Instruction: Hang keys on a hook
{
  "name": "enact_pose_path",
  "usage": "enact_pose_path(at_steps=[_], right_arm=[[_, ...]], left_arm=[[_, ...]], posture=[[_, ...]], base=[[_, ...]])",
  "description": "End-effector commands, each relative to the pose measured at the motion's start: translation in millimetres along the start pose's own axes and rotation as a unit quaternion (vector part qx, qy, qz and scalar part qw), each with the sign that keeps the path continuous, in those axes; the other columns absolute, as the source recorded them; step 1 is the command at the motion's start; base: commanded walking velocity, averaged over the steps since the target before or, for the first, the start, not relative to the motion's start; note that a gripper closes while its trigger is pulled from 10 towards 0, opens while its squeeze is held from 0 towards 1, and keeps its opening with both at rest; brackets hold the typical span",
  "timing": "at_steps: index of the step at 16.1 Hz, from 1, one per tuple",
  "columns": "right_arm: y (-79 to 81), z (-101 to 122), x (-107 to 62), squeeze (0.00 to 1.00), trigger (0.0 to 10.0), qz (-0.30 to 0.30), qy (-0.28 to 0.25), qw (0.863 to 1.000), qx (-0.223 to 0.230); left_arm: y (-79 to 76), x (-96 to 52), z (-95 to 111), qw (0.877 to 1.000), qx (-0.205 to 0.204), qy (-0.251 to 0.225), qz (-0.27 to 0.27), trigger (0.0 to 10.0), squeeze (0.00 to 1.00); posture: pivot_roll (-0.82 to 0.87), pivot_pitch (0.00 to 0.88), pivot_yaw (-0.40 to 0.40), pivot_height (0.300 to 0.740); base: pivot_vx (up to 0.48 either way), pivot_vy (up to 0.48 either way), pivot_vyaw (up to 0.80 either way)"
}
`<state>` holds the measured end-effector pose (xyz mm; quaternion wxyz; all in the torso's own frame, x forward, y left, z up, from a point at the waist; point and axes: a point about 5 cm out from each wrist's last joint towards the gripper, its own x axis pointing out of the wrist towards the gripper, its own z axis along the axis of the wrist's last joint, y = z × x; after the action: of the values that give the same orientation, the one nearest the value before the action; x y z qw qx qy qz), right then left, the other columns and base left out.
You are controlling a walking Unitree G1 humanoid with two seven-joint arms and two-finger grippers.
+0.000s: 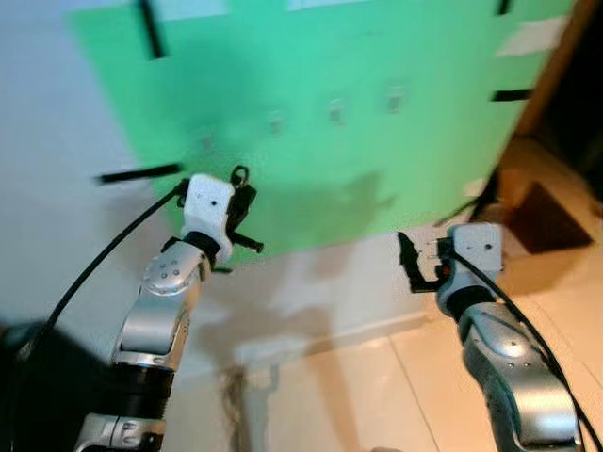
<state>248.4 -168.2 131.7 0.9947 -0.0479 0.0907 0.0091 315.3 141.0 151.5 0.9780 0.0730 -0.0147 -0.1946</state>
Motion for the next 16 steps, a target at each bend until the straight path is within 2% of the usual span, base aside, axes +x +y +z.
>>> enact_pose_path(at_steps=[1, 4, 7, 10, 12, 15, 16], right_arm=[[0.4, 0.8, -1.6, 0.00, 10.0, -0.002, -0.005, 1.000, 0.001], [-1.1, -0.8, -5.0, 0.00, 10.0, -0.011, -0.006, 1.000, 0.005], [0.2, -0.7, -9.0, 0.00, 10.0, -0.007, -0.010, 1.000, 0.003], [0.1, -0.6, -10.1, 0.00, 10.0, 0.000, -0.010, 1.000, -0.006], [-2.7, 1.5, -8.5, 0.00, 10.0, 0.006, -0.012, 1.000, -0.012], [-3.8, 5.1, -7.6, 0.00, 10.0, 0.023, -0.014, 0.999, -0.020], [-3.3, 6.1, -7.3, 0.00, 10.0, 0.028, -0.014, 0.999, -0.022]], left_arm=[[5.6, -0.2, 4.0, 1.000, 0.005, -0.004, 0.002, 10.0, 0.00], [5.0, 1.9, 8.4, 1.000, 0.003, -0.015, -0.012, 10.0, 0.00], [-4.9, -2.1, 15.8, 0.996, -0.012, -0.041, -0.074, 10.0, 0.00], [-4.2, -3.1, 25.7, 0.988, 0.011, -0.048, -0.146, 10.0, 0.00], [7.2, -1.5, 37.3, 0.976, 0.051, -0.030, -0.208, 10.0, 0.00], [39.0, 7.6, 61.7, 0.973, 0.100, -0.012, -0.206, 10.0, 0.00], [44.5, 9.1, 65.9, 0.973, 0.111, -0.008, -0.204, 10.0, 0.00]], posture=[[-0.09, 0.000, 0.070, 0.740], [-0.09, 0.000, 0.078, 0.740], [-0.10, 0.000, 0.080, 0.740], [-0.10, 0.000, 0.076, 0.740], [-0.10, 0.000, 0.070, 0.740], [-0.09, 0.000, 0.069, 0.740], [-0.09, 0.000, 0.069, 0.740]], base=[[0.259, 0.000, -0.80], [0.261, 0.000, -0.71], [0.086, 0.000, 0.00], [0.000, 0.000, 0.00], [0.000, 0.000, 0.00], [0.000, 0.000, 0.00], [0.000, 0.000, 0.00]])
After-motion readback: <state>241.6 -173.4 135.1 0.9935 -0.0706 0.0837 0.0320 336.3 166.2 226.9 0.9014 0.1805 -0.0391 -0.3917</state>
